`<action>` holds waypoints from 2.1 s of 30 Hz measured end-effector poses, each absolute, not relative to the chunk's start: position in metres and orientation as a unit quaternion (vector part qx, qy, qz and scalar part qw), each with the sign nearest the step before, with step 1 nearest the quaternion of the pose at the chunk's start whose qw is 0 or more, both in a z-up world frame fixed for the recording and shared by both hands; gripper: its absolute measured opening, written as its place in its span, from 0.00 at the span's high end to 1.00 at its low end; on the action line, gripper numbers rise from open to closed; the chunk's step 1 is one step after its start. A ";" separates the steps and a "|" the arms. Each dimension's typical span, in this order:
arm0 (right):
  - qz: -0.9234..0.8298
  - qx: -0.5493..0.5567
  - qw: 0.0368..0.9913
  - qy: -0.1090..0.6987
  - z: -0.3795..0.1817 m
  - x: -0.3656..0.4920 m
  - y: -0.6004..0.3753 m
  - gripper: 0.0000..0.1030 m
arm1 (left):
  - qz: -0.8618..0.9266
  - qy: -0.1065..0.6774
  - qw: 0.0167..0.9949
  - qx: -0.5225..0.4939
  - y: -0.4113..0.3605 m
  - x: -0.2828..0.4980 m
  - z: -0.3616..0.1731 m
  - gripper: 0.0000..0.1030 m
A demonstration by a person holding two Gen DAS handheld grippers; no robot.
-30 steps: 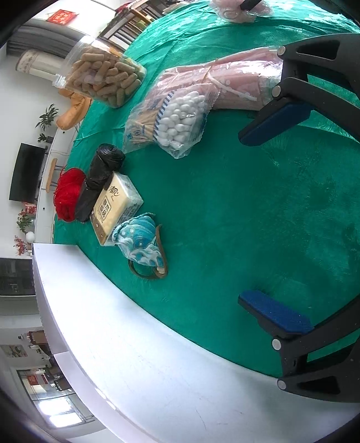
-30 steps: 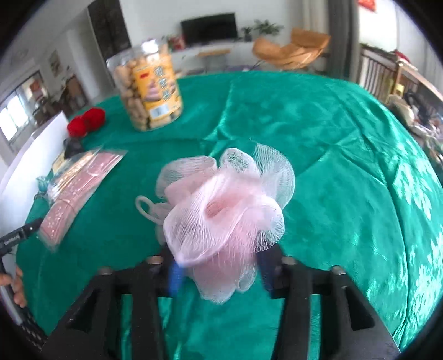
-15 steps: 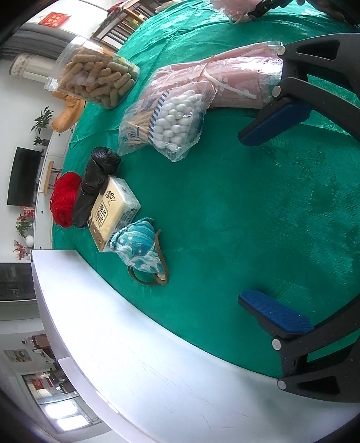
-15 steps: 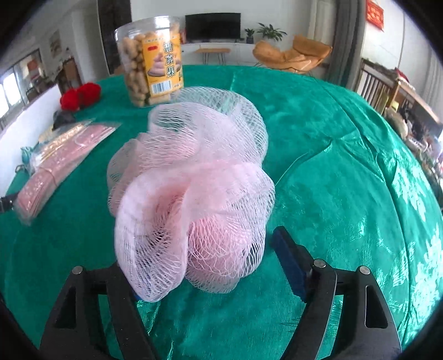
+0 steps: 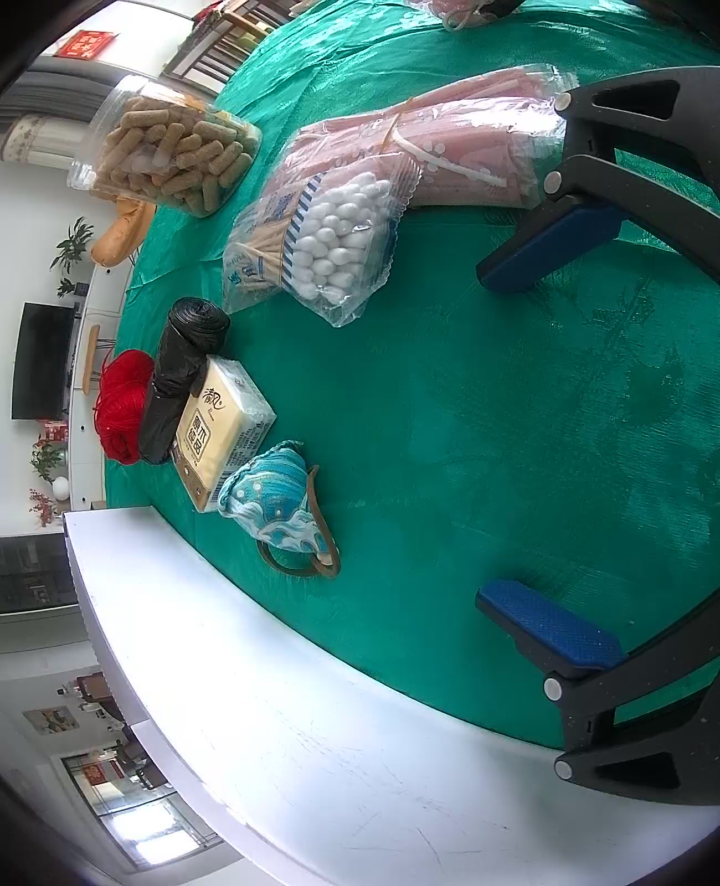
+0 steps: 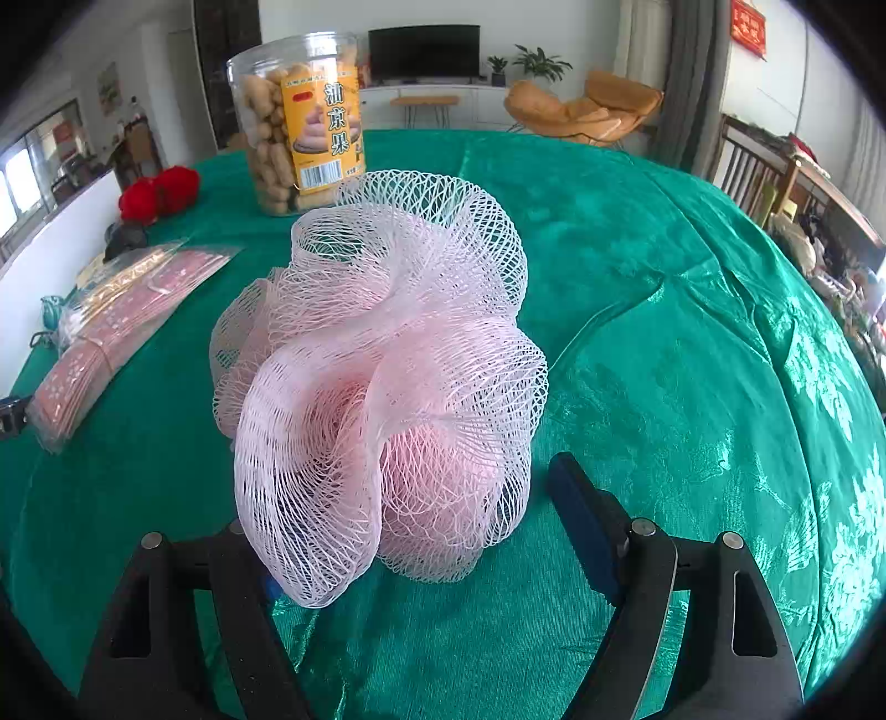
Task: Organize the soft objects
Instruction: 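Lift the pink puff with the right gripper while the left gripper grasps the black rolled bag, then hold the pink puff in the right gripper while the left gripper holds the black roll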
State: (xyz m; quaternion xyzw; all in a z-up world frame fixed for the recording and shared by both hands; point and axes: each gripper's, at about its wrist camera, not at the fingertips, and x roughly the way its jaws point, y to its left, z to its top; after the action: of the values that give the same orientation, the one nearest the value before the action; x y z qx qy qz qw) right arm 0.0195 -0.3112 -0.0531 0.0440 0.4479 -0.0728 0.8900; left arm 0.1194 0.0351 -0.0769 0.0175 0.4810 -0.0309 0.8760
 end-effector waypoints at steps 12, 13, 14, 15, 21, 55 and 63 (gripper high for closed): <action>-0.073 0.044 0.890 0.448 -0.053 0.020 -0.310 0.21 | -0.048 0.482 0.875 -0.021 0.045 0.118 -0.071 0.00; -0.073 0.044 0.890 0.448 -0.053 0.021 -0.310 0.21 | -0.055 0.480 0.875 -0.040 0.050 0.118 -0.069 0.00; -0.073 0.044 0.890 0.448 -0.053 0.021 -0.310 0.21 | -0.066 0.476 0.875 -0.065 0.056 0.117 -0.066 0.00; -0.073 0.044 0.890 0.448 -0.053 0.021 -0.310 0.21 | -0.073 0.472 0.874 -0.085 0.061 0.117 -0.064 0.00; -0.074 0.044 0.890 0.448 -0.053 0.021 -0.309 0.21 | -0.100 0.451 0.873 -0.156 0.078 0.115 -0.052 0.00; -0.075 0.044 0.890 0.448 -0.053 0.025 -0.305 0.21 | -0.110 0.501 0.858 -0.020 -0.006 0.307 -0.014 0.64; -0.076 0.044 0.890 0.447 -0.053 0.026 -0.304 0.21 | -0.159 0.502 0.848 -0.060 0.055 0.172 0.020 0.64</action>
State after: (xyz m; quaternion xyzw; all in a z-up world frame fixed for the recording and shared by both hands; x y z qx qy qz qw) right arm 0.0257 -0.3042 -0.0531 0.0440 0.4474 -0.0755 0.8900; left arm 0.1724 0.0552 0.0201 -0.0603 0.5017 -0.1595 0.8481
